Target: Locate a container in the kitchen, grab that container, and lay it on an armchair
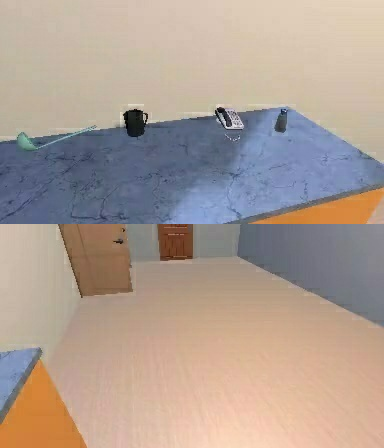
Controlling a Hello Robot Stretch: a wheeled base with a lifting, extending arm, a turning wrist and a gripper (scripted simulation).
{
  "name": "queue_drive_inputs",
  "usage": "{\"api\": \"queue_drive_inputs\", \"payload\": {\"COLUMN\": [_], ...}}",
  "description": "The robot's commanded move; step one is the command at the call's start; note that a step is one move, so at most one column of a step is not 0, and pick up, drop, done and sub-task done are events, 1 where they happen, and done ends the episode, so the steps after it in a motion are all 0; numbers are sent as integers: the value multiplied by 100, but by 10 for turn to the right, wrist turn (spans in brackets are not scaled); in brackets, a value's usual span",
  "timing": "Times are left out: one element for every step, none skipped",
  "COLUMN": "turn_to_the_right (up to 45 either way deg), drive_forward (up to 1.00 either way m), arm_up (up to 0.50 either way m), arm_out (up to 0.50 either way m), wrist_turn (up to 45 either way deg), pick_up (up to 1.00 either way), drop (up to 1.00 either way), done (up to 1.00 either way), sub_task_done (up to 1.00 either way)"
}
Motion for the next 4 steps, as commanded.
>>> {"api": "queue_drive_inputs", "payload": {"turn_to_the_right": [-450,-450,-150,450], "drive_forward": [0,0,0,0], "arm_up": [0,0,0,0], "arm_out": [0,0,0,0], "wrist_turn": [0,0,0,0], "pick_up": [0,0,0,0], "drop": [0,0,0,0], "done": [0,0,0,0], "sub_task_done": [0,0,0,0]}}
